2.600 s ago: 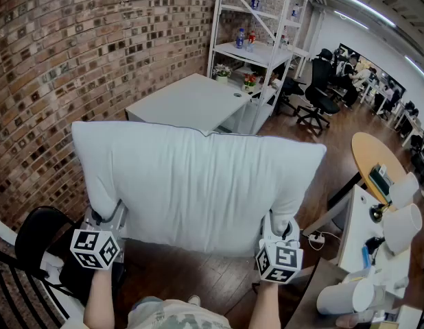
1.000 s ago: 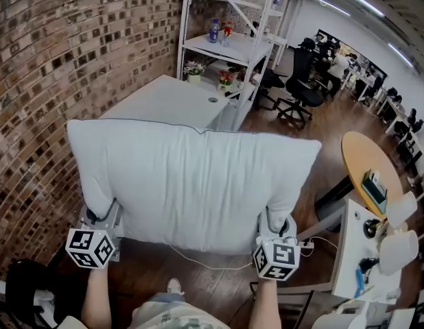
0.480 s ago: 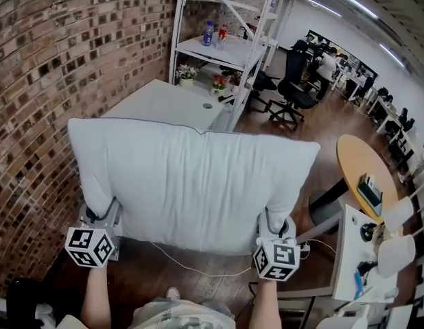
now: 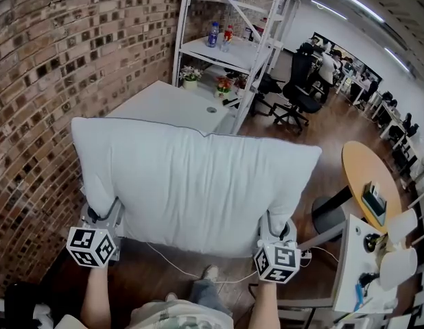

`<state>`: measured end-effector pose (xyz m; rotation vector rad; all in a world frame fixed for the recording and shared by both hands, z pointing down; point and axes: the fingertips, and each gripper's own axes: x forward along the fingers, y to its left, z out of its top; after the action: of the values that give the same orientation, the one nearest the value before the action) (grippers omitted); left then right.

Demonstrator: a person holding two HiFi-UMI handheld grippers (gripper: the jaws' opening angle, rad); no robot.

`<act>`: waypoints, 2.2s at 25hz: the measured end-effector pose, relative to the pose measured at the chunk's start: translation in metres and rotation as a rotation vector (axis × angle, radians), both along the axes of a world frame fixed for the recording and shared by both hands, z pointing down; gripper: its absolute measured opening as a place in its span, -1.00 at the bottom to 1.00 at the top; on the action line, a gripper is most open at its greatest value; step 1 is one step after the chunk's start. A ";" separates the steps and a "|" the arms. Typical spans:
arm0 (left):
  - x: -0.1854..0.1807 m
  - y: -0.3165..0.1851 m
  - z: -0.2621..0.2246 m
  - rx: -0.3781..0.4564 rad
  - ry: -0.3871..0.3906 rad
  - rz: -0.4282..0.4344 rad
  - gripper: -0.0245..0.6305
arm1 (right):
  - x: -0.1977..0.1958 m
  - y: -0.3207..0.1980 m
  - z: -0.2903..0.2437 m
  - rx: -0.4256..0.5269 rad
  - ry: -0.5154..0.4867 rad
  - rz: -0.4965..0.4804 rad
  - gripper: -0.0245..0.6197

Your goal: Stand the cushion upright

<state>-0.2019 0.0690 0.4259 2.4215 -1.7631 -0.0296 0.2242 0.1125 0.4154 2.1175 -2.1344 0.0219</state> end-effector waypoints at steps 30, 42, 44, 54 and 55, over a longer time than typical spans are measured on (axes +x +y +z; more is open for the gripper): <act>0.105 -0.157 -0.007 -0.004 -0.033 -0.254 -0.31 | 0.104 -0.268 0.005 0.009 -0.031 -0.252 -0.50; 0.126 -0.173 -0.007 -0.017 -0.058 -0.272 -0.31 | 0.124 -0.294 0.014 0.000 -0.053 -0.266 -0.50; 0.126 -0.177 -0.004 -0.022 -0.057 -0.274 -0.31 | 0.123 -0.300 0.017 -0.004 -0.051 -0.268 -0.50; 0.105 -0.236 0.012 -0.034 -0.029 -0.300 -0.31 | 0.101 -0.368 0.024 -0.021 -0.022 -0.293 -0.50; 0.102 -0.244 0.013 -0.032 -0.025 -0.303 -0.31 | 0.098 -0.378 0.023 -0.019 -0.019 -0.296 -0.50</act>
<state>-0.0999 -0.1755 0.4390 2.1198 -2.1075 -0.0041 0.3217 -0.2656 0.4384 1.7770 -2.4242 0.0317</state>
